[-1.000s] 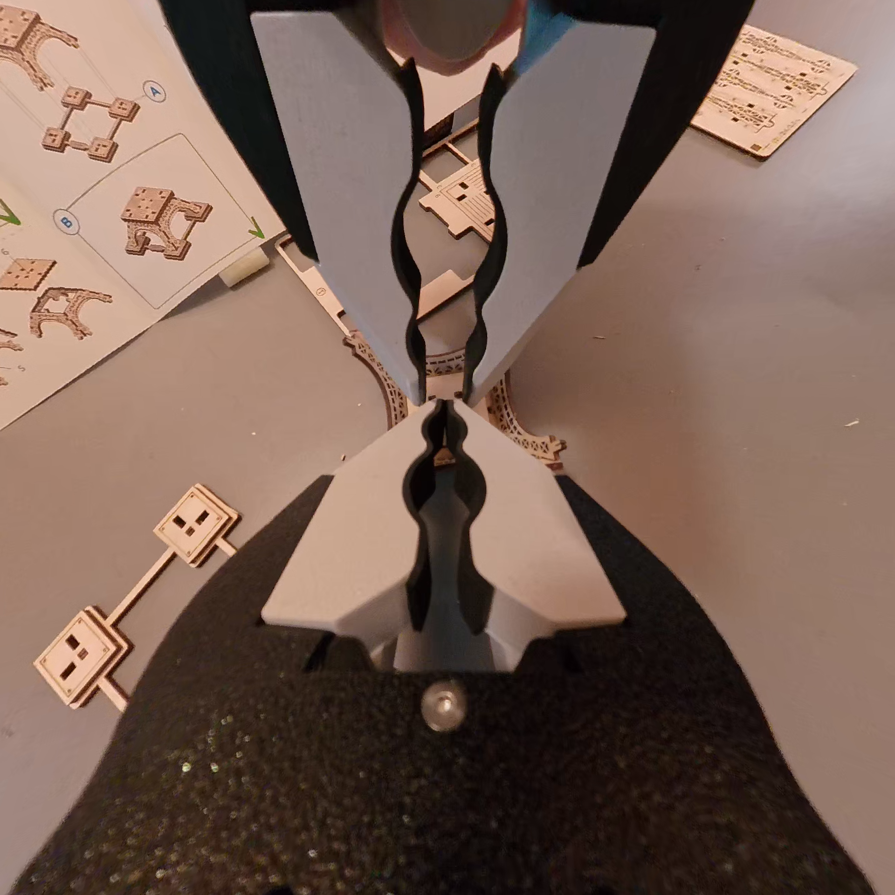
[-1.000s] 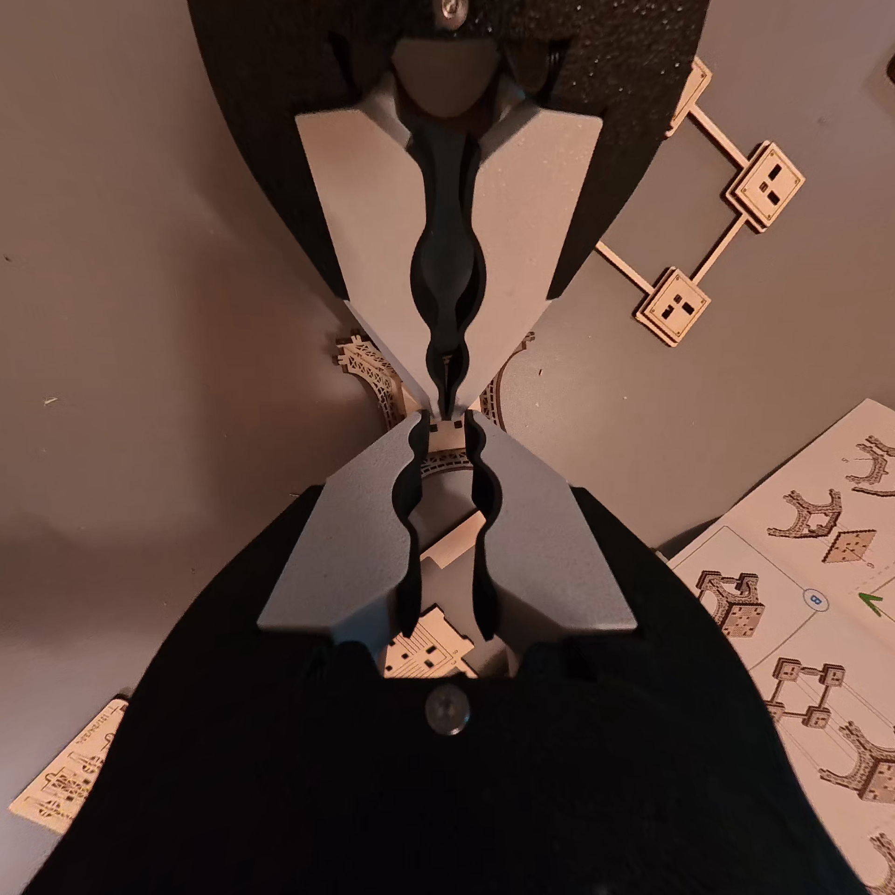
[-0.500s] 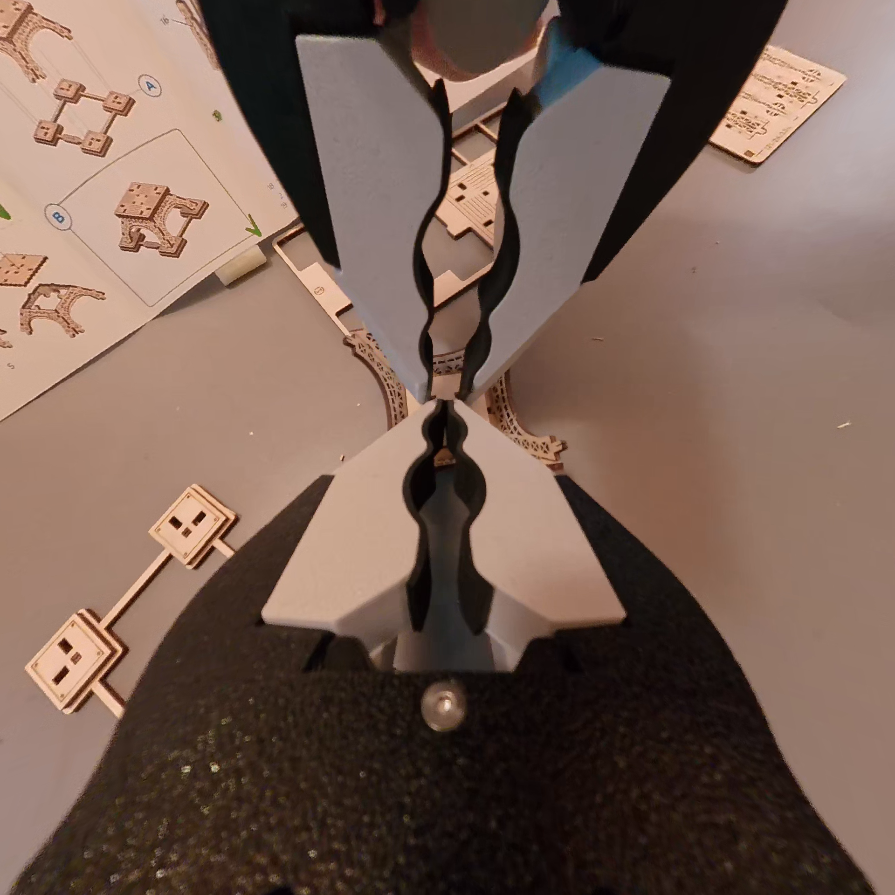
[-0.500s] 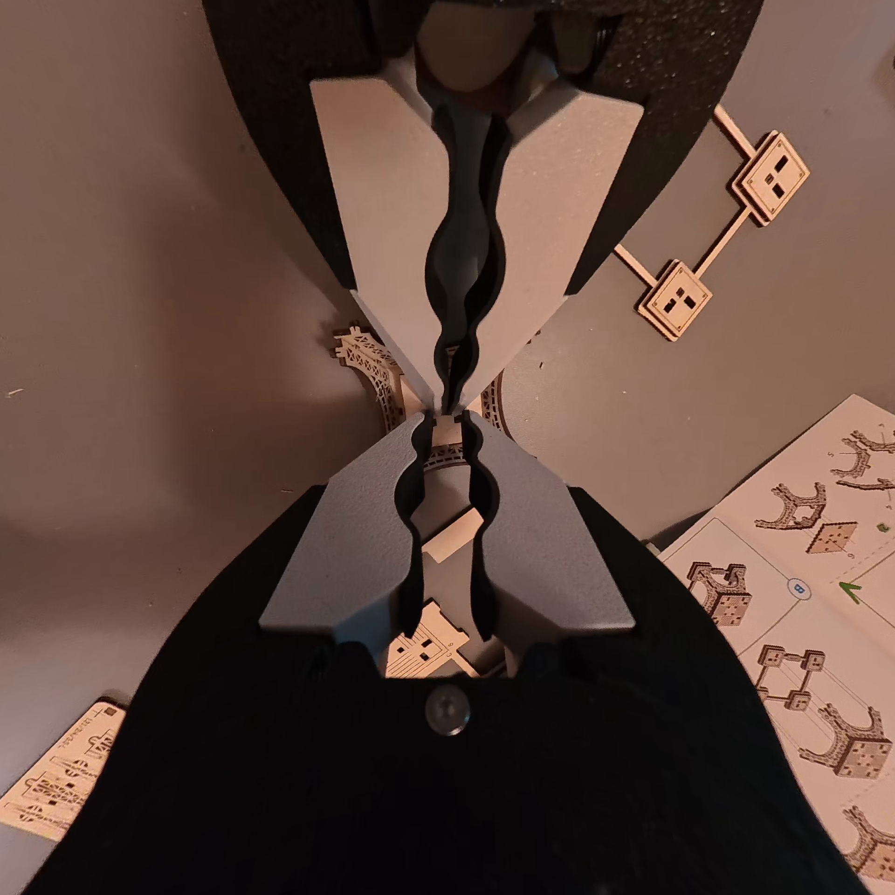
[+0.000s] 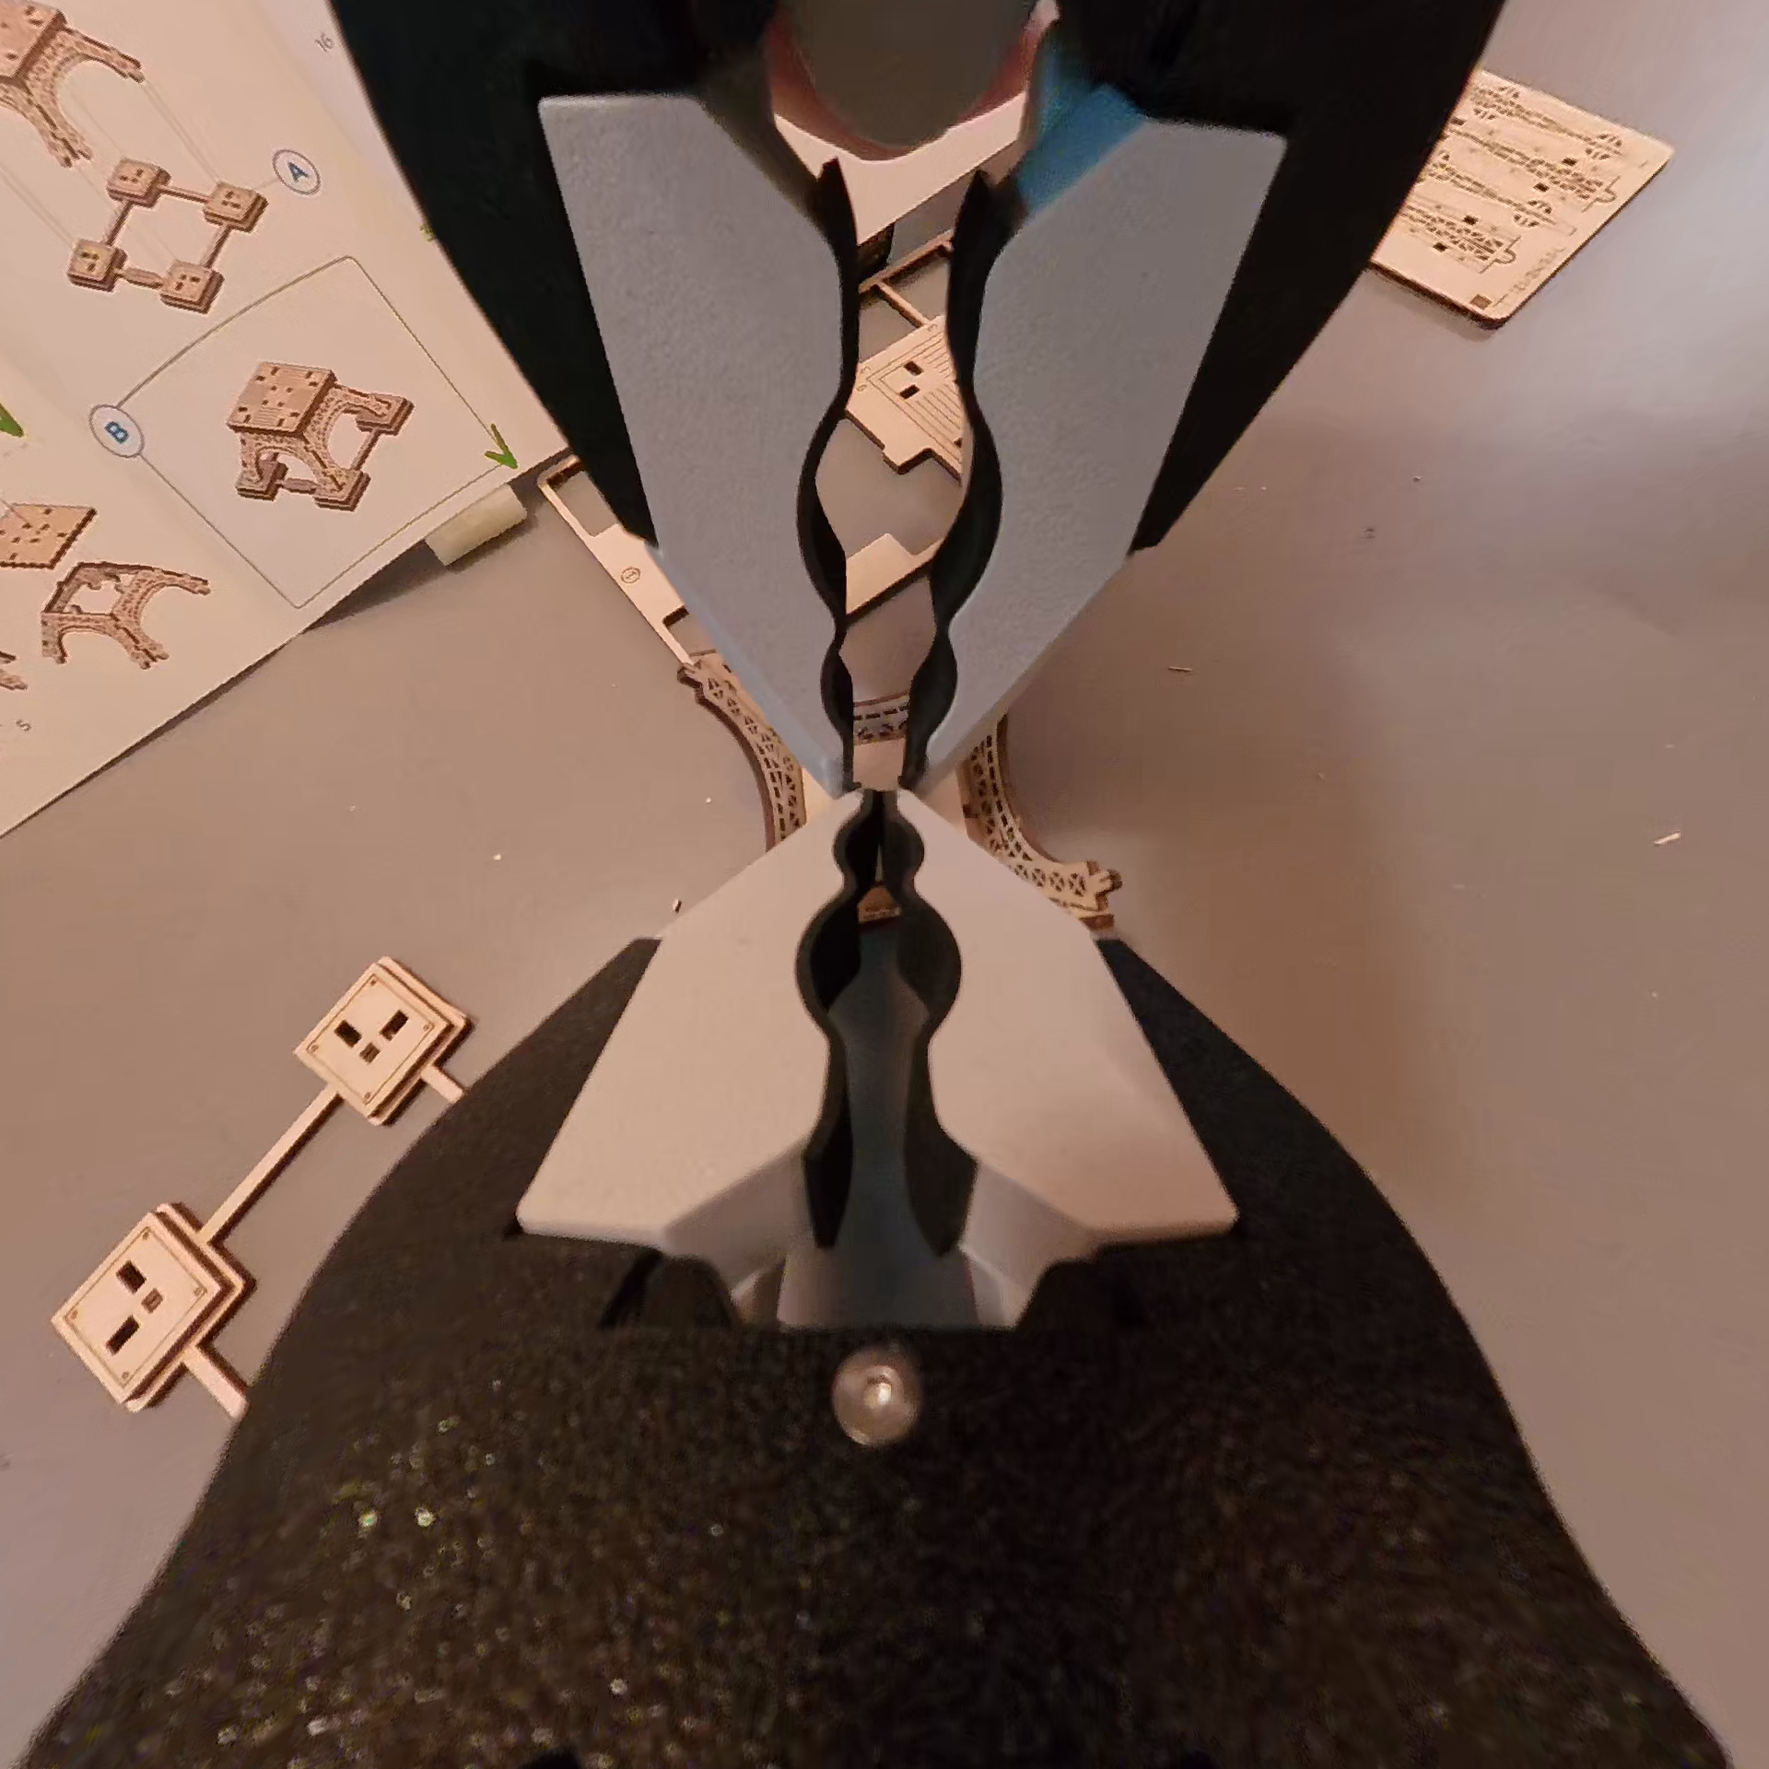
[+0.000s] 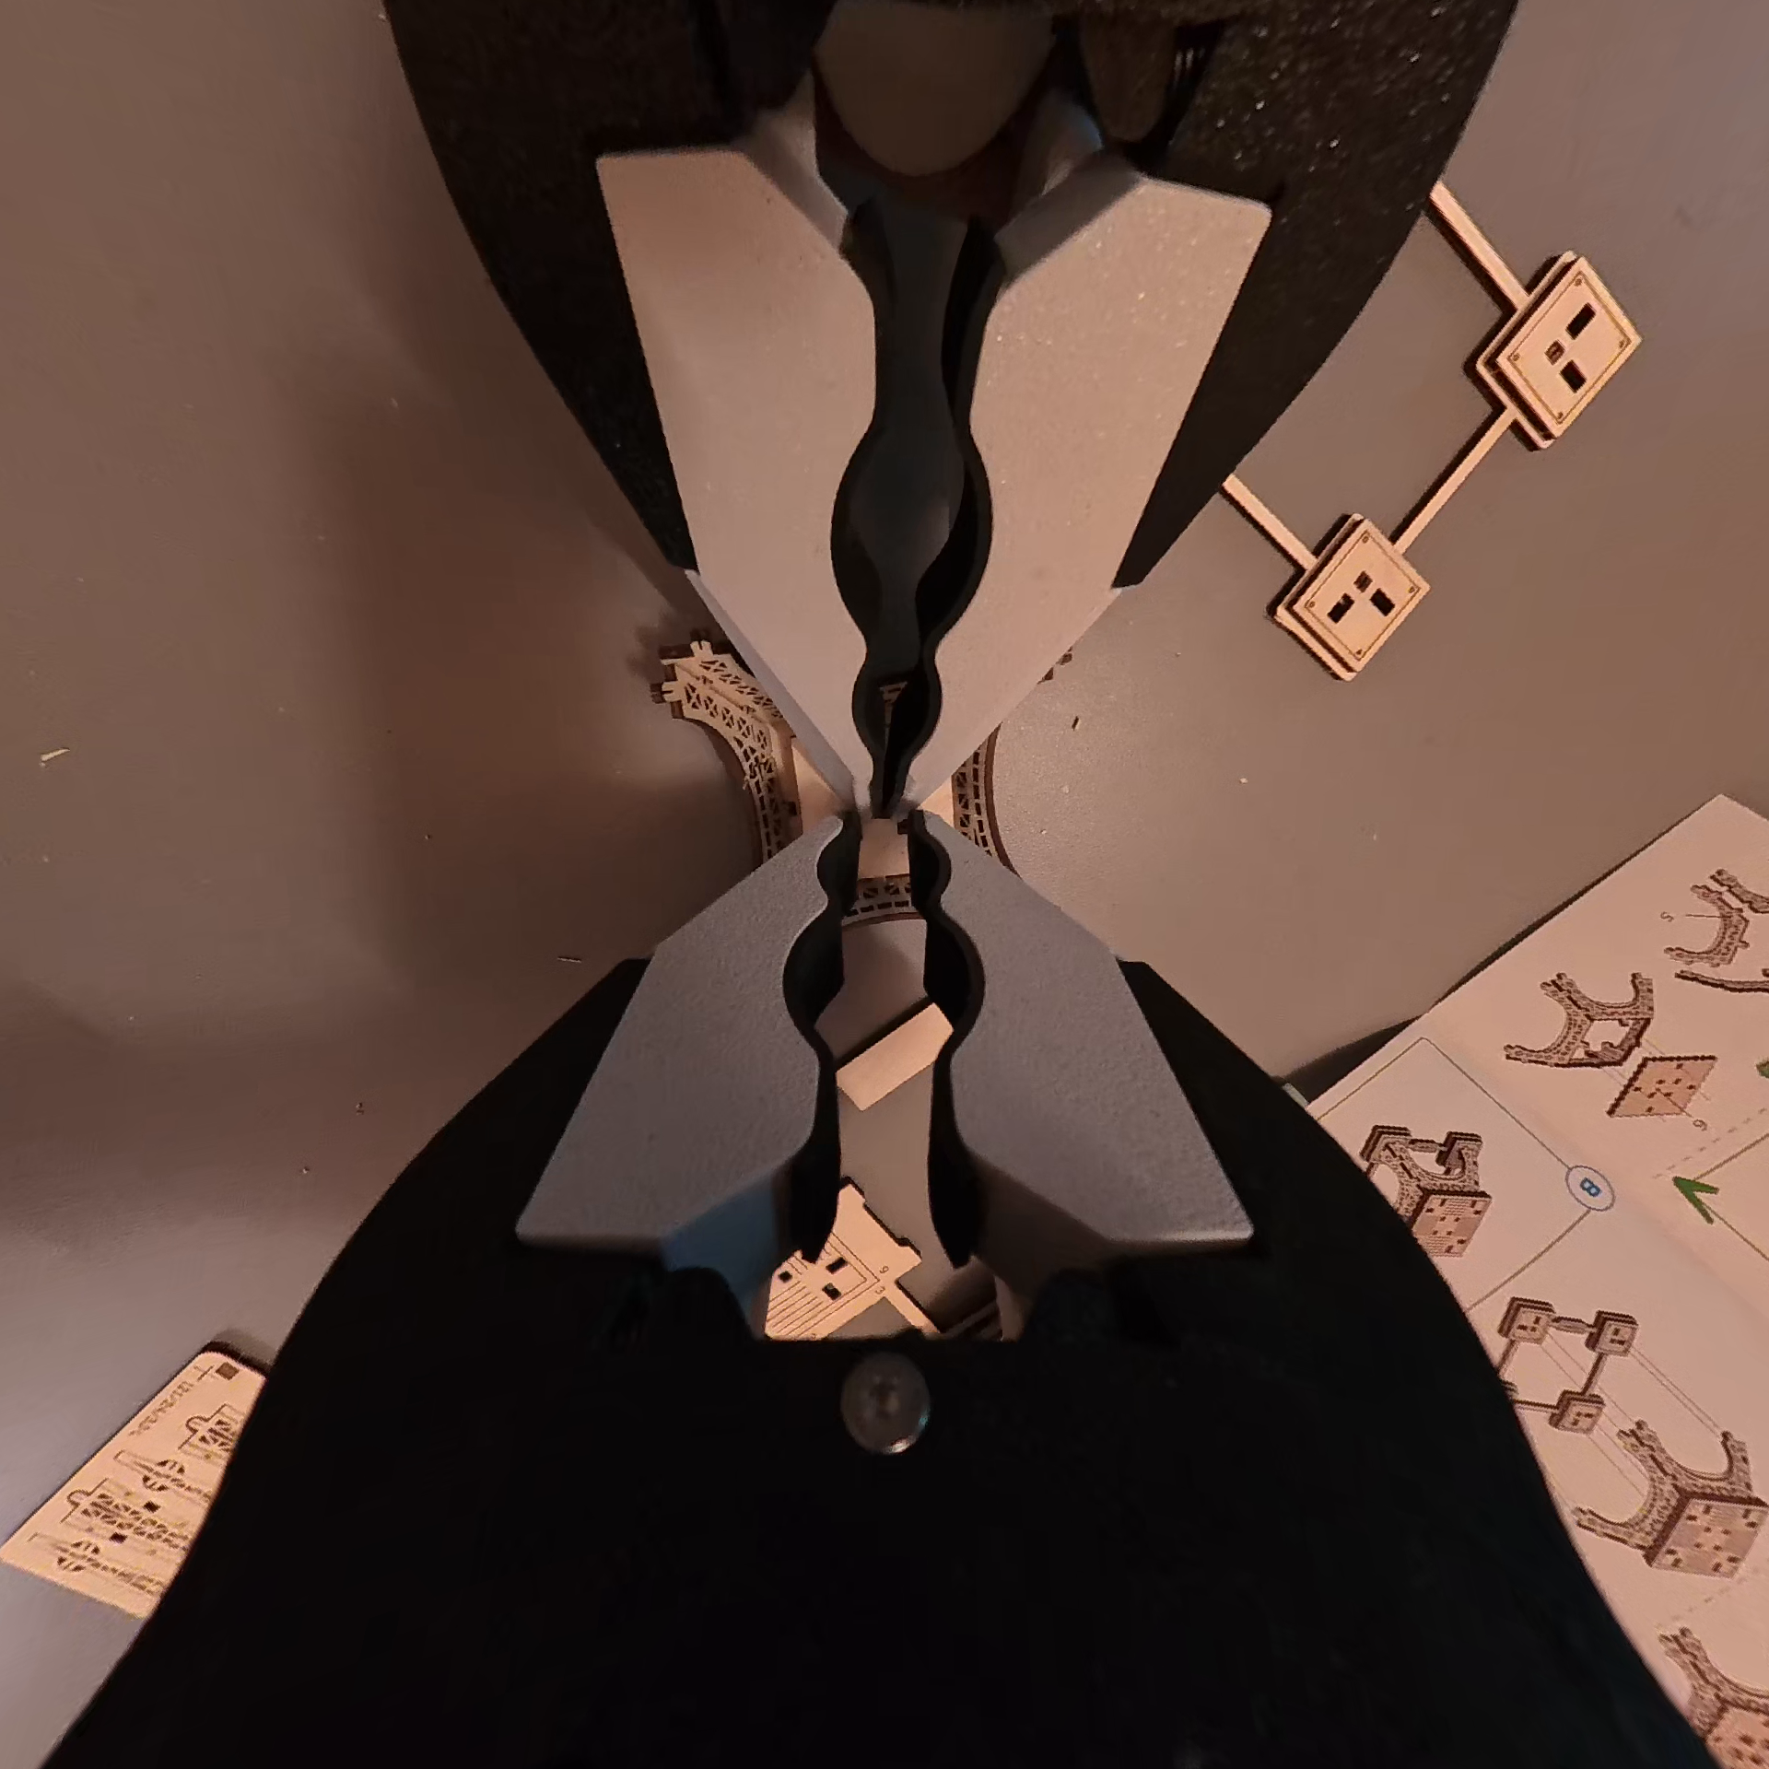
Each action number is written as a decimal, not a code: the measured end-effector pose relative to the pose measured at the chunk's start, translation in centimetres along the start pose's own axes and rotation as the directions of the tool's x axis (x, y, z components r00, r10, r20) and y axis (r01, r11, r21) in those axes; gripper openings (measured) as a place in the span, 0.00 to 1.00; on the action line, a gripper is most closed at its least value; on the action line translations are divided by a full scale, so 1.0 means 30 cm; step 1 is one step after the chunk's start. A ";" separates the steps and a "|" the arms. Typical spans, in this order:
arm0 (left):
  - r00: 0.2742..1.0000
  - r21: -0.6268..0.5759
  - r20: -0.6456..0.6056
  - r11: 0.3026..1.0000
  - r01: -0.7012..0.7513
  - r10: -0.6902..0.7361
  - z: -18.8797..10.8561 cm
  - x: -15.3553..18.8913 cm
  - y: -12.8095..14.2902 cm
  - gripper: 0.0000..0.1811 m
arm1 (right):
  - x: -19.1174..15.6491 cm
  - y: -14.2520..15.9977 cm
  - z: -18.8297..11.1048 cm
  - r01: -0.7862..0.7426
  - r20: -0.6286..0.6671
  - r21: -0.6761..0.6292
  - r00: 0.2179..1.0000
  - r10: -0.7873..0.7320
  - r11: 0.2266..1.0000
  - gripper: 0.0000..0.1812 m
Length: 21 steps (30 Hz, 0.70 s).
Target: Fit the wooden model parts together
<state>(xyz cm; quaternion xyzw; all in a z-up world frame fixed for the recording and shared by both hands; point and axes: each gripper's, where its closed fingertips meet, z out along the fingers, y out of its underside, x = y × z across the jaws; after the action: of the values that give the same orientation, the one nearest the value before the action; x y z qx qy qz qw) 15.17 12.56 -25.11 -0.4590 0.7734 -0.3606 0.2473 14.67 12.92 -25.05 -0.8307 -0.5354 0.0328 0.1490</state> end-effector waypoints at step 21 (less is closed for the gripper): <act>1.000 0.000 -0.002 1.000 0.001 -0.001 0.000 0.000 -0.001 0.00 | -0.002 -0.017 0.000 -0.055 -0.027 0.066 0.998 0.057 0.996 0.08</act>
<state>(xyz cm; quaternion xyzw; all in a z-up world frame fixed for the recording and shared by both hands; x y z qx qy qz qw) 15.17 12.55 -25.09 -0.4589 0.7734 -0.3612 0.2466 14.20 13.07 -24.91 -0.8405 -0.5083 0.0425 0.1827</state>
